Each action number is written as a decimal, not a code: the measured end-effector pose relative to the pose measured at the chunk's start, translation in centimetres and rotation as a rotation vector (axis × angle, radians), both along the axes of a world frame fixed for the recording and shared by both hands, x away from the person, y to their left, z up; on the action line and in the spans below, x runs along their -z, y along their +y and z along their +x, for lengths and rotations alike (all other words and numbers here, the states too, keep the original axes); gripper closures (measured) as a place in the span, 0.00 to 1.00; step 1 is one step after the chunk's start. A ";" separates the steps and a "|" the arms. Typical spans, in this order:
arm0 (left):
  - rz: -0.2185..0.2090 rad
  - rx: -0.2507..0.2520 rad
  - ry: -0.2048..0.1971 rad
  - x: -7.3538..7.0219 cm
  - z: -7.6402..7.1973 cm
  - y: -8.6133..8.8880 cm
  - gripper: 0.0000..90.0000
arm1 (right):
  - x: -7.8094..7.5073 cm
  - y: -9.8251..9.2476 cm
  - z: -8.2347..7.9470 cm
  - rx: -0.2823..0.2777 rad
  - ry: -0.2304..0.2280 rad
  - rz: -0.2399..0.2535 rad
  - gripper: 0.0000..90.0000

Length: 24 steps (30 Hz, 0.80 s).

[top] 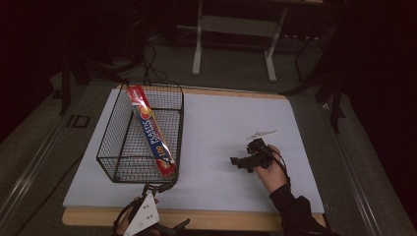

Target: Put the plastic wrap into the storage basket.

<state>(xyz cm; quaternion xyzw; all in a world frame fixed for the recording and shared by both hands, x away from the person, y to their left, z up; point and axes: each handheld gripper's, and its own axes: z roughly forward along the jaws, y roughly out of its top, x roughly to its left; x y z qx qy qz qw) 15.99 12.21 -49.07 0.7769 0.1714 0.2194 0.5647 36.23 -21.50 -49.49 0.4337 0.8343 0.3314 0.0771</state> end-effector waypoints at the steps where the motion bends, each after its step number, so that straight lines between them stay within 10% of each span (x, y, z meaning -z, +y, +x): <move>1: -0.001 0.001 0.000 0.0 0.0 0.0 0.01 | 0.2 -0.2 -0.2 -0.002 0.001 0.000 0.15; 24: 0.028 0.014 -0.001 0.0 -0.2 -0.2 0.01 | 2.0 -2.0 -2.7 -0.028 -0.096 -0.051 0.15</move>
